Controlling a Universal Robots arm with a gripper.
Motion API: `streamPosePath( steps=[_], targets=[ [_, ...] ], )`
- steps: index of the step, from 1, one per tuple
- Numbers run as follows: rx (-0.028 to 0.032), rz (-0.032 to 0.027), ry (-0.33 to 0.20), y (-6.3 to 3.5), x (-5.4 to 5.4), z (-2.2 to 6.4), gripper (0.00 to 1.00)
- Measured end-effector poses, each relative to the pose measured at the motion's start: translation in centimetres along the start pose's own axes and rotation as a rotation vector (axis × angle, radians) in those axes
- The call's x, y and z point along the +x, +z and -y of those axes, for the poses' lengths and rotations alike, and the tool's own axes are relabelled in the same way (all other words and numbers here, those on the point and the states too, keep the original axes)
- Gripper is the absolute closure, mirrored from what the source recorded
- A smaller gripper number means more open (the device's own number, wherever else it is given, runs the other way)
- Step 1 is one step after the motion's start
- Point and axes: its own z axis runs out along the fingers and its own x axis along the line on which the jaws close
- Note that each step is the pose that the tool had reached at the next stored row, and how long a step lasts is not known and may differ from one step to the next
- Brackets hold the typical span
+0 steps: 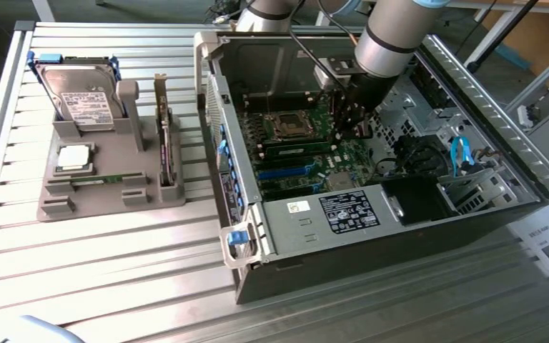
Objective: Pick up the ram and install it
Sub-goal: 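Press down the ram until it locks into place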
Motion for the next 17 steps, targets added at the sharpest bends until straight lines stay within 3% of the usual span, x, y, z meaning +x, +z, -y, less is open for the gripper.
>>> streamPosePath(
  steps=[17],
  targets=[
    [0.0000,0.0000,0.000,0.19,0.01,0.00,0.90]
  ],
)
